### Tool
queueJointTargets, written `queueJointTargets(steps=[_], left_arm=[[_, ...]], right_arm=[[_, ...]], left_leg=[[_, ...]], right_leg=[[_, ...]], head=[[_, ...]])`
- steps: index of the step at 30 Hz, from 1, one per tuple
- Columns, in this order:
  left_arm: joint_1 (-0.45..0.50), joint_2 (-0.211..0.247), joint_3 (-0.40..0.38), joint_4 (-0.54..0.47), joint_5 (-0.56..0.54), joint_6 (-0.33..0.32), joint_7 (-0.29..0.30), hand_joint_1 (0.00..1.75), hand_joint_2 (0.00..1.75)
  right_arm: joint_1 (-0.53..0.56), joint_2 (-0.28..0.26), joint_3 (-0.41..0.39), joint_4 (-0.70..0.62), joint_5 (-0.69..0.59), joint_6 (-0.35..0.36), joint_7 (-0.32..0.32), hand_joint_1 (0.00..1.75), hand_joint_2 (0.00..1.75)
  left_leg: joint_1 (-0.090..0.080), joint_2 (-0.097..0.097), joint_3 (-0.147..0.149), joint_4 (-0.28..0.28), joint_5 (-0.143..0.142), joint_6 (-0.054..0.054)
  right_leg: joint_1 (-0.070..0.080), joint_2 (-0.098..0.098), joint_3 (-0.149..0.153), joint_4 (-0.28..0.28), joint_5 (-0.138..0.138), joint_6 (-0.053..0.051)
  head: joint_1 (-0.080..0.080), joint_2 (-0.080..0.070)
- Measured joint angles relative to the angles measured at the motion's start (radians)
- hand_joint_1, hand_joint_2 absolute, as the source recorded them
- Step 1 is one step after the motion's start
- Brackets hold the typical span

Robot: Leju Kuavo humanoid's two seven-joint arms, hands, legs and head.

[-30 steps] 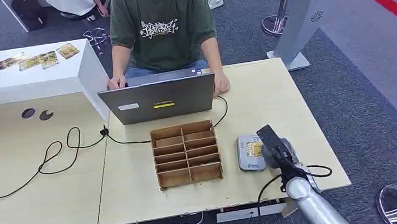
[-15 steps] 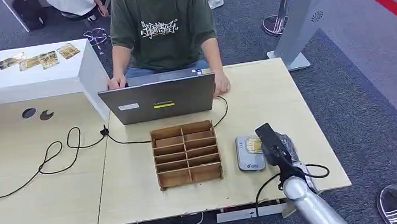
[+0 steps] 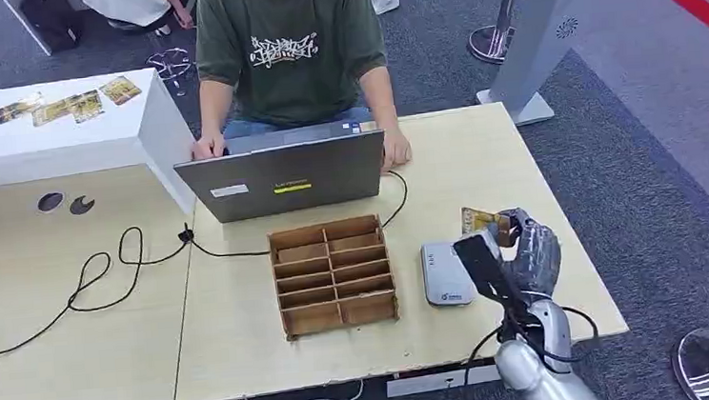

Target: Pass the card to the sensor for recognition and then transmit it.

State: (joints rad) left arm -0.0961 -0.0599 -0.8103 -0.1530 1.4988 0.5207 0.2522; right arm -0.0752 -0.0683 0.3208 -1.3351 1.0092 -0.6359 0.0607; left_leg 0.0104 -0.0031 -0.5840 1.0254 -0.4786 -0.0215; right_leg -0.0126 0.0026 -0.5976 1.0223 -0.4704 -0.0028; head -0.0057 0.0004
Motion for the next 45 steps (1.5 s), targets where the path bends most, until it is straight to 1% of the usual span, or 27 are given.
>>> queueJointTargets(steps=[2, 4, 7, 9, 10, 11, 12, 14, 16, 17, 18, 19, 20, 21, 22, 23, 26, 30, 35, 42, 45], left_arm=[[0.000, -0.001, 0.000, 0.000, -0.006, 0.000, 0.000, 0.00, 0.00], [0.000, -0.003, 0.000, 0.000, -0.016, 0.001, 0.002, 0.00, 0.00], [0.000, -0.004, 0.000, 0.000, -0.021, 0.003, 0.003, 0.00, 0.00], [0.000, -0.005, 0.000, 0.000, -0.027, 0.008, 0.005, 0.00, 0.00], [0.000, -0.005, 0.000, 0.000, -0.027, 0.009, 0.005, 0.00, 0.00], [0.000, -0.005, 0.000, 0.000, -0.029, 0.011, 0.005, 0.00, 0.00], [-0.001, -0.005, 0.000, 0.000, -0.031, 0.012, 0.005, 0.00, 0.00], [0.000, -0.006, 0.000, 0.000, -0.034, 0.016, 0.005, 0.00, 0.00], [0.000, -0.006, 0.000, 0.000, -0.036, 0.019, 0.005, 0.00, 0.00], [-0.002, -0.006, 0.000, 0.000, -0.038, 0.019, 0.005, 0.00, 0.00], [-0.003, -0.006, 0.000, 0.000, -0.042, 0.019, 0.005, 0.00, 0.00], [-0.004, -0.006, 0.000, 0.000, -0.048, 0.019, 0.006, 0.00, 0.00], [-0.007, -0.006, 0.000, 0.000, -0.052, 0.019, 0.006, 0.00, 0.00], [-0.009, -0.007, 0.000, 0.000, -0.053, 0.019, 0.006, 0.00, 0.00], [-0.010, -0.008, 0.000, 0.000, -0.053, 0.019, 0.006, 0.00, 0.00], [-0.009, -0.008, 0.000, 0.000, -0.053, 0.019, 0.006, 0.00, 0.00], [-0.007, -0.008, 0.000, 0.000, -0.054, 0.019, 0.006, 0.00, 0.00], [-0.009, -0.008, 0.000, 0.000, -0.056, 0.018, 0.008, 0.00, 0.00], [-0.009, -0.008, 0.000, 0.000, -0.063, 0.016, 0.008, 0.00, 0.00], [-0.010, -0.008, 0.000, 0.000, -0.072, 0.014, 0.008, 0.00, 0.00], [-0.011, -0.008, 0.000, 0.000, -0.082, 0.011, 0.008, 0.00, 0.00]], right_arm=[[0.006, 0.005, -0.006, -0.014, 0.076, -0.008, 0.009, 1.75, 1.75], [0.015, 0.019, -0.026, -0.036, 0.218, -0.013, 0.023, 1.75, 1.75], [0.025, 0.044, -0.065, -0.079, 0.396, -0.013, 0.027, 1.75, 1.75], [0.027, 0.049, -0.085, -0.116, 0.514, -0.014, 0.067, 1.75, 1.75], [0.027, 0.049, -0.090, -0.131, 0.540, -0.014, 0.079, 1.75, 1.75], [0.024, 0.035, -0.098, -0.147, 0.551, -0.014, 0.102, 1.75, 1.75], [0.020, 0.009, -0.097, -0.161, 0.553, -0.014, 0.127, 1.75, 1.75], [-0.017, -0.089, -0.090, -0.184, 0.557, -0.014, 0.201, 1.75, 1.75], [-0.080, -0.186, -0.046, -0.184, 0.559, -0.014, 0.300, 1.75, 1.75], [-0.130, -0.234, 0.000, -0.177, 0.562, -0.013, 0.390, 1.75, 1.75], [-0.189, -0.270, 0.057, -0.162, 0.562, -0.011, 0.487, 1.75, 1.75], [-0.243, -0.308, 0.137, -0.149, 0.560, -0.009, 0.576, 1.75, 1.75], [-0.278, -0.340, 0.209, -0.139, 0.564, -0.009, 0.585, 1.75, 1.75], [-0.303, -0.361, 0.260, -0.126, 0.567, -0.009, 0.587, 1.75, 1.75], [-0.326, -0.370, 0.310, -0.109, 0.564, -0.008, 0.588, 1.75, 1.75], [-0.346, -0.382, 0.348, -0.096, 0.561, -0.009, 0.588, 1.75, 1.75], [-0.389, -0.407, 0.420, -0.062, 0.561, -0.012, 0.588, 1.75, 1.75], [-0.410, -0.410, 0.473, -0.034, 0.561, -0.013, 0.588, 1.75, 1.75], [-0.434, -0.404, 0.516, -0.013, 0.561, -0.013, 0.588, 1.75, 1.75], [-0.478, -0.378, 0.561, 0.008, 0.561, -0.013, 0.588, 1.75, 1.75], [-0.511, -0.352, 0.588, 0.023, 0.562, -0.013, 0.588, 1.75, 1.75]], left_leg=[[0.000, 0.000, 0.000, 0.000, 0.000, 0.000], [0.000, 0.000, 0.000, 0.000, 0.000, 0.000], [0.000, 0.000, 0.000, 0.000, 0.000, 0.000], [0.000, 0.000, 0.000, 0.000, 0.000, 0.000], [0.000, 0.000, 0.000, 0.000, 0.000, 0.000], [0.000, 0.000, 0.000, 0.000, 0.000, 0.000], [-0.001, 0.000, 0.000, 0.000, 0.000, 0.000], [-0.002, -0.001, -0.001, 0.000, 0.000, 0.000], [-0.003, 0.002, -0.002, 0.000, 0.000, 0.001], [-0.003, 0.002, -0.003, 0.001, -0.001, 0.002], [-0.004, 0.004, -0.002, 0.001, 0.000, 0.002], [-0.004, 0.005, 0.000, 0.001, 0.000, 0.002], [-0.003, 0.005, 0.002, 0.001, 0.000, 0.002], [-0.002, 0.004, 0.001, 0.001, 0.001, 0.003], [-0.002, 0.000, 0.000, 0.002, 0.002, 0.003], [-0.003, -0.001, -0.001, 0.002, 0.003, 0.004], [-0.002, -0.002, -0.002, 0.001, 0.003, 0.004], [-0.002, -0.001, -0.003, 0.001, 0.003, 0.004], [-0.002, -0.002, -0.003, 0.001, 0.003, 0.004], [-0.002, -0.002, -0.003, 0.001, 0.003, 0.004], [-0.002, -0.001, -0.003, 0.001, 0.003, 0.004]], right_leg=[[0.000, 0.000, 0.000, 0.000, 0.000, 0.000], [0.000, 0.000, 0.000, 0.000, 0.000, 0.000], [0.000, 0.000, 0.000, 0.000, 0.000, 0.000], [0.000, 0.000, 0.000, 0.000, 0.000, 0.000], [0.000, 0.000, 0.000, 0.000, 0.000, 0.000], [0.000, 0.000, 0.000, 0.000, 0.000, 0.000], [-0.001, 0.000, 0.000, 0.000, 0.000, 0.000], [-0.002, -0.001, 0.000, 0.000, 0.001, 0.001], [-0.002, 0.001, 0.000, 0.000, 0.002, 0.002], [-0.003, 0.002, 0.000, 0.000, 0.002, 0.003], [-0.004, 0.004, -0.001, 0.000, 0.004, 0.003], [-0.004, 0.005, -0.001, 0.000, 0.004, 0.003], [-0.003, 0.005, 0.000, -0.001, 0.004, 0.003], [-0.002, 0.003, 0.001, -0.001, 0.004, 0.004], [-0.003, 0.000, 0.000, -0.001, 0.004, 0.004], [-0.003, -0.002, 0.000, 0.000, 0.004, 0.004], [-0.002, -0.002, 0.000, 0.000, 0.003, 0.004], [-0.002, -0.001, -0.001, 0.000, 0.003, 0.004], [-0.002, -0.002, -0.001, 0.000, 0.003, 0.004], [-0.002, -0.002, -0.001, 0.000, 0.003, 0.004], [-0.002, -0.001, -0.001, 0.000, 0.003, 0.004]], head=[[0.000, 0.000], [0.000, 0.000], [0.000, 0.000], [0.000, 0.000], [0.000, 0.000], [0.000, 0.000], [0.000, 0.000], [0.000, 0.000], [0.000, 0.000], [0.000, 0.000], [0.000, 0.000], [0.000, 0.000], [-0.001, 0.000], [0.001, 0.000], [0.000, 0.000], [0.000, 0.000], [0.000, 0.000], [0.000, 0.000], [0.000, 0.000], [0.000, 0.000], [0.000, 0.000]])
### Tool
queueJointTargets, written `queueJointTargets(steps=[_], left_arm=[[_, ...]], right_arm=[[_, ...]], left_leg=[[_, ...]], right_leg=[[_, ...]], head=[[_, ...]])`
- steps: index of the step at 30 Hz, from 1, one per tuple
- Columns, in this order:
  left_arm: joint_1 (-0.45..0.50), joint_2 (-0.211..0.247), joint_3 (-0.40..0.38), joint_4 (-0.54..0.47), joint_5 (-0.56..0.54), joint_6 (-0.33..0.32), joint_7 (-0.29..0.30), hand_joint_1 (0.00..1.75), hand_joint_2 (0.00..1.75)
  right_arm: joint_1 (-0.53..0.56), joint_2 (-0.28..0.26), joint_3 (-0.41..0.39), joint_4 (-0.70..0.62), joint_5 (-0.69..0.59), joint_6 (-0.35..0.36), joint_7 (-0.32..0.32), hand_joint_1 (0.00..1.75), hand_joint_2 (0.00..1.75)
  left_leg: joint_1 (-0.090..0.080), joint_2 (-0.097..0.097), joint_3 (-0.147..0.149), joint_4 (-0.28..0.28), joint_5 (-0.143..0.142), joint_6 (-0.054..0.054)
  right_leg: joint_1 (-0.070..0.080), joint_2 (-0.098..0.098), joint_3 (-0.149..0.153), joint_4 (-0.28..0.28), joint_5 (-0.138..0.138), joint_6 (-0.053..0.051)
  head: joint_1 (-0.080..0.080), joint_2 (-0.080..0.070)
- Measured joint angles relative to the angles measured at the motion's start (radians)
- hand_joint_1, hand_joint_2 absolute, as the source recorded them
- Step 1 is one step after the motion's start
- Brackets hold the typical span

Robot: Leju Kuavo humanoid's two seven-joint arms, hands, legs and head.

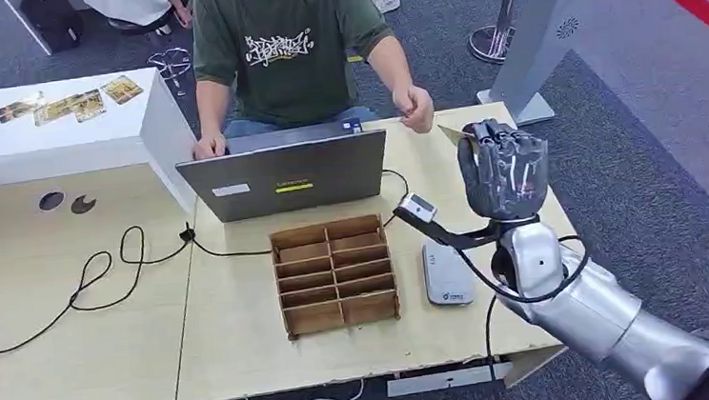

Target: Pass the card to the sensor for recognition and then transmit it.

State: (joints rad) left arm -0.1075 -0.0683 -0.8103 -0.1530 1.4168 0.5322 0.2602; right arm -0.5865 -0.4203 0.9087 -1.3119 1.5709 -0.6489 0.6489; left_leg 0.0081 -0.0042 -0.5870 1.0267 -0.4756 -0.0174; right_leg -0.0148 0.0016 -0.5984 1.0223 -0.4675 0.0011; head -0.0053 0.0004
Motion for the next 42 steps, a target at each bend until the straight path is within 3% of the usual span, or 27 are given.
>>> queueJointTargets(steps=[5, 9, 17, 29, 37, 42], left_arm=[[-0.002, -0.002, -0.006, 0.000, -0.028, -0.009, 0.003, 0.00, 0.00], [-0.003, -0.005, -0.013, 0.000, -0.043, -0.011, 0.005, 0.00, 0.00], [-0.004, -0.006, -0.038, 0.000, -0.062, -0.012, 0.013, 0.00, 0.00], [-0.007, -0.010, -0.072, 0.000, -0.089, -0.015, 0.024, 0.00, 0.00], [-0.010, -0.010, -0.081, 0.000, -0.092, -0.016, 0.028, 0.00, 0.00], [-0.018, -0.010, -0.092, 0.000, -0.099, -0.014, 0.034, 0.00, 0.00]], right_arm=[[-0.068, 0.103, 0.027, 0.069, 0.000, 0.000, -0.026, 1.75, 1.75], [-0.119, 0.209, -0.049, 0.159, 0.000, 0.000, -0.200, 1.75, 1.75], [-0.257, 0.363, -0.169, 0.330, -0.001, 0.000, -0.295, 1.75, 1.75], [-0.493, 0.510, -0.211, 0.678, 0.000, 0.004, -0.305, 1.75, 1.75], [-0.549, 0.544, -0.211, 0.791, 0.000, 0.011, -0.296, 1.75, 1.75], [-0.578, 0.565, -0.210, 0.849, 0.000, 0.059, -0.278, 1.75, 1.75]], left_leg=[[0.000, 0.001, 0.000, 0.000, 0.000, 0.000], [0.000, 0.000, 0.000, 0.000, 0.001, -0.001], [0.000, 0.000, 0.000, 0.000, 0.001, -0.001], [0.000, 0.000, 0.000, 0.000, 0.001, -0.001], [0.000, 0.000, 0.000, 0.000, 0.001, -0.001], [0.000, 0.000, 0.000, 0.000, 0.001, -0.001]], right_leg=[[0.000, 0.000, 0.000, 0.001, 0.000, 0.000], [0.001, 0.000, -0.001, 0.001, 0.000, 0.000], [0.001, 0.000, -0.001, 0.000, 0.001, -0.001], [0.001, 0.000, -0.001, 0.001, 0.001, -0.001], [0.001, 0.000, -0.001, 0.000, 0.001, -0.001], [0.001, 0.000, -0.001, 0.000, 0.001, -0.001]], head=[[0.000, 0.000], [0.000, 0.000], [0.000, 0.000], [0.000, 0.000], [0.000, 0.000], [0.000, 0.000]])
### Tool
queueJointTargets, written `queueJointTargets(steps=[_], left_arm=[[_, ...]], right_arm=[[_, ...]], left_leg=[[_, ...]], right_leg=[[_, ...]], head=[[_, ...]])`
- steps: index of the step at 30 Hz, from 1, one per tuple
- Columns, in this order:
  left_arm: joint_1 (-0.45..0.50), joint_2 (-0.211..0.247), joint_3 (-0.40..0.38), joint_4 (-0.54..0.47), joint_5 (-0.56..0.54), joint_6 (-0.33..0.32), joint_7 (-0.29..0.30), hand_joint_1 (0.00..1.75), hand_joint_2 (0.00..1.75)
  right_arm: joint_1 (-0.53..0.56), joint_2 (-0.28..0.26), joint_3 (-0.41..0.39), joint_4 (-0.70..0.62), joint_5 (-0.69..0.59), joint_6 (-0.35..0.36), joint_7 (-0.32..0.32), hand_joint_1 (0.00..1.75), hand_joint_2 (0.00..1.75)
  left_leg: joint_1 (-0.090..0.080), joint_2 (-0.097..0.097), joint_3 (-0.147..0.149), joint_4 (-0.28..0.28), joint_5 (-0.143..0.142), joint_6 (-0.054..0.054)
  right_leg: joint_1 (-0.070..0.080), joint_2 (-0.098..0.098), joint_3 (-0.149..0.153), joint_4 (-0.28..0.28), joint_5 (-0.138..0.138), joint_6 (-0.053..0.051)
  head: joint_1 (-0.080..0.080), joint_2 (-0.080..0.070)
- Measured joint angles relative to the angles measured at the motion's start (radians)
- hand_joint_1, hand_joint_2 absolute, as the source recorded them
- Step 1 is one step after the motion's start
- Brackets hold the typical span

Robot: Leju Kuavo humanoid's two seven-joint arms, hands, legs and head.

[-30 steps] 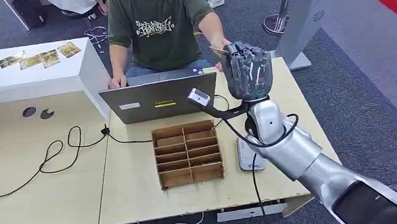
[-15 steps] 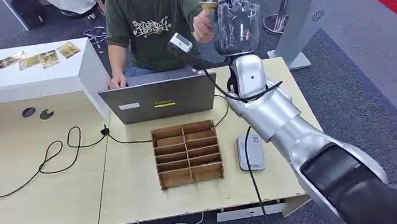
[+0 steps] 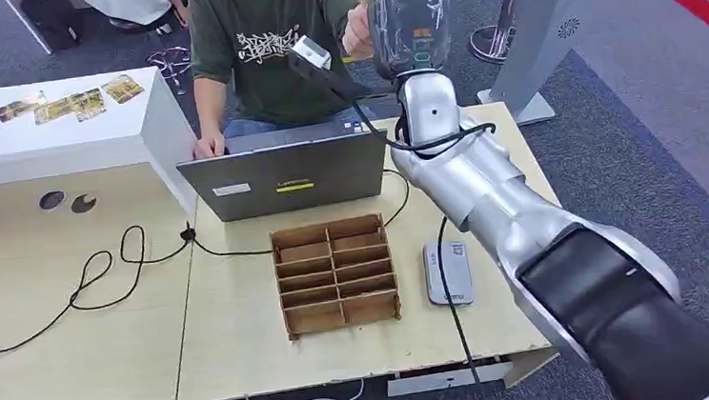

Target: Pass the card to the sensor for recognition and then transmit it.

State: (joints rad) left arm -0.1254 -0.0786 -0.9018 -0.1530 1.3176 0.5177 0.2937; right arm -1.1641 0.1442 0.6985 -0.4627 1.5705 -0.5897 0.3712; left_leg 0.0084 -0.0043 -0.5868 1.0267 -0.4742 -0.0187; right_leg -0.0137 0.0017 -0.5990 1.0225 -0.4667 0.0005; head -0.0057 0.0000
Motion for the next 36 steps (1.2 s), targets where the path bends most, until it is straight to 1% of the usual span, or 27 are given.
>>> queueJointTargets(steps=[3, 9, 10, 11, 17, 25, 36], left_arm=[[-0.004, -0.002, -0.009, 0.000, -0.003, 0.000, 0.002, 0.00, 0.00], [-0.006, -0.004, -0.017, 0.000, -0.003, 0.000, 0.003, 0.00, 0.00], [-0.006, -0.004, -0.017, 0.000, -0.003, 0.000, 0.003, 0.00, 0.00], [-0.006, -0.004, -0.017, 0.000, -0.003, 0.000, 0.003, 0.00, 0.00], [-0.006, -0.004, -0.018, 0.000, -0.001, 0.000, 0.003, 0.00, 0.00], [-0.007, -0.004, -0.018, 0.000, 0.001, 0.000, 0.003, 0.00, 0.00], [-0.008, -0.003, -0.018, 0.000, 0.005, 0.003, 0.003, 0.00, 0.00]], right_arm=[[-0.009, 0.014, 0.001, 0.032, 0.000, 0.023, 0.010, 1.75, 1.75], [-0.011, 0.030, 0.003, 0.072, 0.000, 0.026, 0.018, 1.75, 1.75], [-0.011, 0.030, 0.004, 0.075, 0.000, 0.028, 0.018, 1.29, 1.75], [-0.011, 0.031, 0.004, 0.079, 0.000, 0.034, 0.019, 0.00, 1.75], [-0.010, 0.033, 0.005, 0.097, -0.007, 0.045, 0.024, 0.00, 1.75], [-0.010, 0.033, 0.005, 0.106, -0.006, 0.043, 0.035, 0.00, 1.75], [-0.010, 0.033, 0.002, 0.110, -0.002, 0.038, 0.036, 0.00, 1.75]], left_leg=[[0.000, 0.000, 0.000, 0.000, 0.000, 0.000], [0.000, 0.000, 0.000, 0.000, 0.000, 0.000], [0.000, 0.000, 0.000, 0.000, 0.000, 0.000], [0.000, 0.000, 0.000, 0.000, 0.000, 0.000], [0.000, 0.000, 0.000, 0.000, 0.000, 0.000], [0.000, 0.000, 0.000, 0.000, 0.000, 0.000], [0.000, 0.000, 0.000, 0.000, 0.000, 0.000]], right_leg=[[0.000, 0.000, 0.000, 0.000, 0.000, 0.000], [0.000, 0.000, 0.000, 0.000, 0.000, 0.000], [0.000, 0.000, 0.000, 0.000, 0.000, 0.000], [0.000, 0.000, 0.000, 0.000, 0.000, 0.000], [0.000, 0.000, 0.000, 0.000, 0.000, 0.000], [0.000, 0.000, 0.000, 0.000, 0.000, 0.000], [0.000, 0.000, 0.000, 0.000, 0.000, 0.000]], head=[[0.000, 0.000], [0.000, 0.000], [0.000, 0.000], [0.000, 0.000], [0.000, 0.000], [0.000, 0.000], [0.000, 0.000]])
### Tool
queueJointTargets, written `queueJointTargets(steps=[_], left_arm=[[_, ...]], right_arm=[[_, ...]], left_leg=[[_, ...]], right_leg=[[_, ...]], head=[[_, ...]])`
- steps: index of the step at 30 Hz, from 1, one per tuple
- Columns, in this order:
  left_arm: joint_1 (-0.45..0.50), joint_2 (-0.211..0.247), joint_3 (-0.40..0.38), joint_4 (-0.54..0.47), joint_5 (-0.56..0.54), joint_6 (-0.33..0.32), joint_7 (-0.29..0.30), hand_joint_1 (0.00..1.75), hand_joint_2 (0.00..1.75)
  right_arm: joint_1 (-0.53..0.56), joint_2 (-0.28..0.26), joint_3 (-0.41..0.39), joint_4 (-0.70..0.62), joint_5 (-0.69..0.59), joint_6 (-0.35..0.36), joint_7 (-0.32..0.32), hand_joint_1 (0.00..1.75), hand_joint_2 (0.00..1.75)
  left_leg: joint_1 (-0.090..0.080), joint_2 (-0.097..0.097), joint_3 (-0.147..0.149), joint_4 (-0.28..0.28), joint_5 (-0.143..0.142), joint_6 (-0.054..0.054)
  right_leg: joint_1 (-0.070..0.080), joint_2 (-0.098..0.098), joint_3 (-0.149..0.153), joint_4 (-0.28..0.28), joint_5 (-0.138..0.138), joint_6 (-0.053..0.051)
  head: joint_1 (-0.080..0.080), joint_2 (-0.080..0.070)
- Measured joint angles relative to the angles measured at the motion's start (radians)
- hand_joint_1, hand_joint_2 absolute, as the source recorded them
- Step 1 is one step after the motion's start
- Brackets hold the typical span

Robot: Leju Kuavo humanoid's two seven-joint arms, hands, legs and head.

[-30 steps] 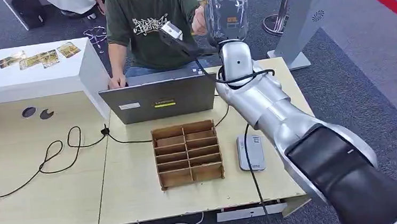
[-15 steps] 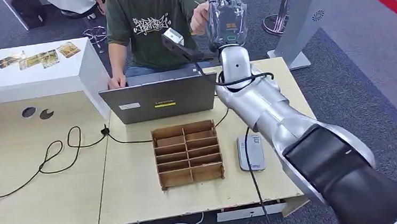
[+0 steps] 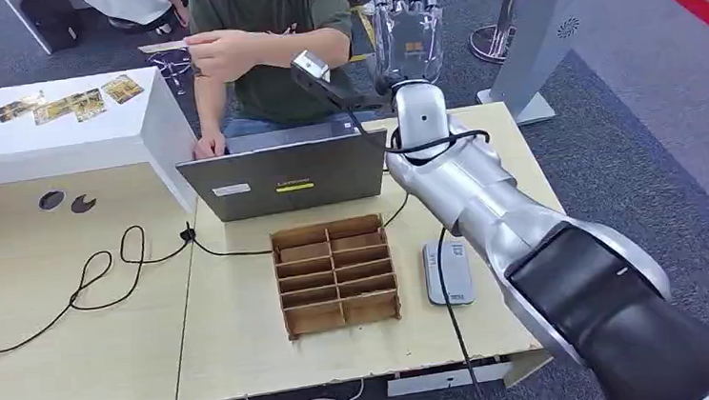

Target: Pass the card to the sensor for recognition and then transmit it.

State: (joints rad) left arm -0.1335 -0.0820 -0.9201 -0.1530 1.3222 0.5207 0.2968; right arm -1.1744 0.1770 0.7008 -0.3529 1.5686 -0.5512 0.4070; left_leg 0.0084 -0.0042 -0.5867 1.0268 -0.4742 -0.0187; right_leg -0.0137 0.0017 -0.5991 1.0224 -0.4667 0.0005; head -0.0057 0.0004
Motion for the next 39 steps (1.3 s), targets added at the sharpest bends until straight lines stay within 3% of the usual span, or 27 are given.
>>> queueJointTargets(steps=[9, 21, 28, 39], left_arm=[[0.000, 0.000, 0.000, 0.000, 0.026, 0.001, -0.006, 0.00, 0.00], [0.010, 0.002, 0.000, 0.000, 0.069, 0.000, -0.018, 0.00, 0.00], [0.011, 0.008, 0.000, 0.000, 0.090, 0.000, -0.018, 0.00, 0.00], [0.016, 0.014, 0.005, 0.000, 0.121, 0.000, -0.015, 0.00, 0.00]], right_arm=[[0.027, -0.002, -0.060, -0.022, -0.062, -0.095, -0.010, 0.00, 1.75], [0.183, -0.051, -0.165, -0.234, -0.085, -0.098, -0.057, 0.00, 1.75], [0.277, -0.064, -0.229, -0.345, -0.139, -0.098, -0.131, 0.00, 1.75], [0.406, -0.080, -0.247, -0.496, -0.162, -0.093, -0.186, 0.00, 1.75]], left_leg=[[0.000, 0.000, 0.000, 0.000, 0.000, 0.000], [0.000, 0.000, 0.000, 0.000, 0.000, 0.000], [0.000, 0.000, 0.000, 0.000, 0.000, 0.000], [0.000, 0.000, 0.000, 0.000, 0.000, 0.000]], right_leg=[[0.000, 0.000, 0.000, 0.000, 0.000, 0.000], [0.000, 0.000, 0.000, 0.000, 0.000, 0.000], [0.000, 0.000, 0.000, 0.000, 0.000, 0.000], [0.000, 0.000, 0.000, 0.000, 0.000, 0.000]], head=[[0.000, 0.000], [0.000, 0.000], [0.000, 0.000], [0.000, 0.000]])
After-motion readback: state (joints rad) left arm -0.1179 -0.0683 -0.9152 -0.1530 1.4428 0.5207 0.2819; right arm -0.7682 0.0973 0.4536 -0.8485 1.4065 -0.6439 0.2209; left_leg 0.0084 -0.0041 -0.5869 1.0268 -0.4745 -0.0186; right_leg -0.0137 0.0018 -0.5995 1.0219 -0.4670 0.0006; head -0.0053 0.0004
